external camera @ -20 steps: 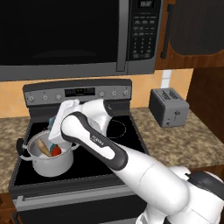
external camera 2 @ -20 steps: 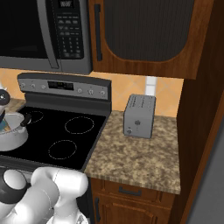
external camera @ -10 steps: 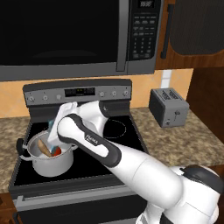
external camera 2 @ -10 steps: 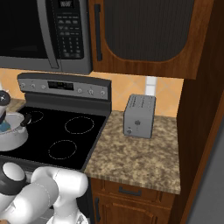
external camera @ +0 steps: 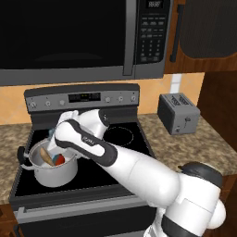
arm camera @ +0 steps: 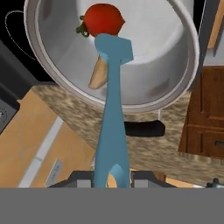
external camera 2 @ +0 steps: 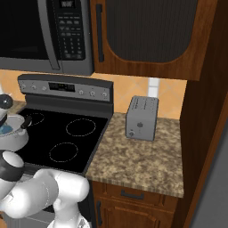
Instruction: Put the sweet potato and tomato in the pot. Retrieve the spatula and lightly stir the vegetables in the pot.
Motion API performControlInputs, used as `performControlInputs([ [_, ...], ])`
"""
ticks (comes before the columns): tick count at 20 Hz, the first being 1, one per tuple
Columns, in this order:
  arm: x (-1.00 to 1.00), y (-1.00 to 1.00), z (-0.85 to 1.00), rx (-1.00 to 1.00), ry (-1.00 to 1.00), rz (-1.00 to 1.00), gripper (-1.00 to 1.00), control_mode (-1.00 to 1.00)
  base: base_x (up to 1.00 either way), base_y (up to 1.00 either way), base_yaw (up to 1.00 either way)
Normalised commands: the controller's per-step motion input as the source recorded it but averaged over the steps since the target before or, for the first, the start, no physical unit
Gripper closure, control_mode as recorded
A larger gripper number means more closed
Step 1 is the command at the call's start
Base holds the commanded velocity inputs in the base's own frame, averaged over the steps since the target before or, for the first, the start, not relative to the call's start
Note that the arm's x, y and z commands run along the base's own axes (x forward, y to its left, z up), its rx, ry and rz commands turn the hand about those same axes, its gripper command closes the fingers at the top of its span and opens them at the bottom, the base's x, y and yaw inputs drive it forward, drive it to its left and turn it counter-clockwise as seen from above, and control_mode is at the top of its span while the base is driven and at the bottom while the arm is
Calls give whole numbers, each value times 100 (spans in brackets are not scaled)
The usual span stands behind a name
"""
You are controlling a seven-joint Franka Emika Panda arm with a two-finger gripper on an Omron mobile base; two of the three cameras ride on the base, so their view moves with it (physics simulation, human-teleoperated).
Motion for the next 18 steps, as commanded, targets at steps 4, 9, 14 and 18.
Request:
performControlInputs([
  [4, 36, 9, -16, 0, 0, 0, 100, -100, 0, 0, 0],
  [9, 23, 0, -31, 0, 0, 0, 100, -100, 0, 0, 0],
  [14, 0, -5, -11, 0, 0, 0, 100, -100, 0, 0, 0],
  [18, -9, -28, -9, 0, 0, 0, 100, -100, 0, 0, 0],
])
